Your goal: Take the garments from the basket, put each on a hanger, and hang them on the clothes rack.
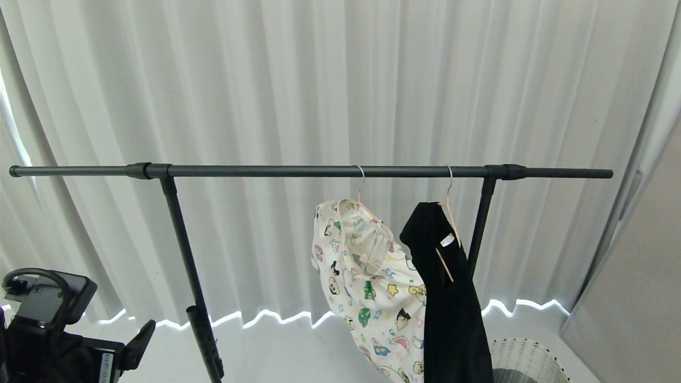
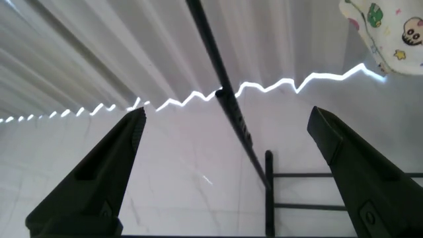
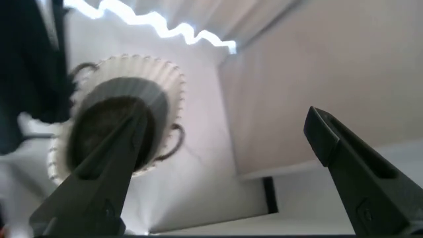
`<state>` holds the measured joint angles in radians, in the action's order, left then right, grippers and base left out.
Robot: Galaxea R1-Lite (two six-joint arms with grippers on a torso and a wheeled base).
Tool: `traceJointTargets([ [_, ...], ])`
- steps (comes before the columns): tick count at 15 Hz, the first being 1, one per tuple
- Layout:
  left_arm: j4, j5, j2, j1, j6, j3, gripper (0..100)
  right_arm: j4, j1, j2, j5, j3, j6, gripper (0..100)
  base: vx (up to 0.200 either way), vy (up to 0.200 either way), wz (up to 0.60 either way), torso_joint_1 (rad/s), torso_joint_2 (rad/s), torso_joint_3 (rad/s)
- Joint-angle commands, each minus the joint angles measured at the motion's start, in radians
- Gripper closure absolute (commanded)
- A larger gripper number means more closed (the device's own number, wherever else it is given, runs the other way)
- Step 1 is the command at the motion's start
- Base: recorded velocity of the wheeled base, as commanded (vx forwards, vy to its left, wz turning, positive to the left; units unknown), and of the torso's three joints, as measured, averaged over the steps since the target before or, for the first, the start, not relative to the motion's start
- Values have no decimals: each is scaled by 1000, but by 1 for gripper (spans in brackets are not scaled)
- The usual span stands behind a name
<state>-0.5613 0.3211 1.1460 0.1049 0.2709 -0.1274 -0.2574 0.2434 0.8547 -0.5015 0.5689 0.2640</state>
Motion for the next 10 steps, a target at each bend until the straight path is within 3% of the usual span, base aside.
traceJointTargets([
  [1,0,0,37,-65,-2,-11,0,53,-58,4,1,-64,29,0,-200,0,0,7,2,17],
  [10,0,0,32,-119,-1,15,0,136,-79,20,1,-119,63,0,-200,0,0,2,3,4],
])
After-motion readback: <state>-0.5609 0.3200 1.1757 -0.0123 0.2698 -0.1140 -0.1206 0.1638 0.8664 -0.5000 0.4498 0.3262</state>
